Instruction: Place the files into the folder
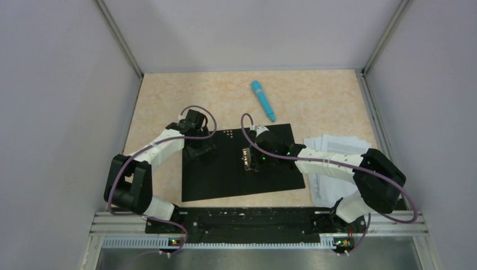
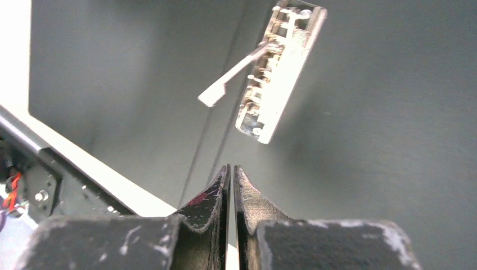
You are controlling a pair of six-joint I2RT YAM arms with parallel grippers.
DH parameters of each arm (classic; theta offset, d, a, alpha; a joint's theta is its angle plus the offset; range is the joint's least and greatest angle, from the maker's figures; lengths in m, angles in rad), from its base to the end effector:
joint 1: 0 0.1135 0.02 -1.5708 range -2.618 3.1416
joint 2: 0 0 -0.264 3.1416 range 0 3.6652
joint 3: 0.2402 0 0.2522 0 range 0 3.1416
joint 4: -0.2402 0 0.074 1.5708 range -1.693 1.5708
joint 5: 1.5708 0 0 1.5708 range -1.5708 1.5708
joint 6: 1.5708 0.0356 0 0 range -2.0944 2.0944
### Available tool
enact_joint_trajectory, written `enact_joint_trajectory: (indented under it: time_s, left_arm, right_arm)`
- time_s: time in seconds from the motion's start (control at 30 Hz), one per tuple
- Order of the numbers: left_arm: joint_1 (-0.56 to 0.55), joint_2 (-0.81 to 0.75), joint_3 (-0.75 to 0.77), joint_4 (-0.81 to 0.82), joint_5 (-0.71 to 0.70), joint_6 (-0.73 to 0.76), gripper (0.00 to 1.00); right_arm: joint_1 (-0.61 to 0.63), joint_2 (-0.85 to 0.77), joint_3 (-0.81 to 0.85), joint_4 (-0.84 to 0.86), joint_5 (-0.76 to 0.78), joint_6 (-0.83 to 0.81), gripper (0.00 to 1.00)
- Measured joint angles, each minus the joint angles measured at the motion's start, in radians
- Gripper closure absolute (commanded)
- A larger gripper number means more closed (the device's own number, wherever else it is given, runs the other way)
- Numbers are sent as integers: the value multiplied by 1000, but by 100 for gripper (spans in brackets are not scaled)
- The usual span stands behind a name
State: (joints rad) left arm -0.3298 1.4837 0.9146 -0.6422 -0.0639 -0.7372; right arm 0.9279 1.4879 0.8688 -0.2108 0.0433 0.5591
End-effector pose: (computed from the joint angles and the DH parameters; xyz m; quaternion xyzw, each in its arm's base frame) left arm 0.2602 -0.0867 0.1925 -0.2045 0.9619 -0.0638 0.1698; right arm 0.1849 0.2443 0.2025 -0.1632 0.9176 0.2301 0.2801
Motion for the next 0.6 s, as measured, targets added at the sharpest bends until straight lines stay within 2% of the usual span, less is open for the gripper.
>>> enact_joint_trajectory:
  time_s: [0.27,0.6]
  left_arm:
    - [0,-43,-56,35,69,2,24]
    - [0,-41,-84,44,79,5,24]
  right_arm:
    - [0,86,-35,234,-162,28,98]
    - [-38,203,65,270,-150,-11,98]
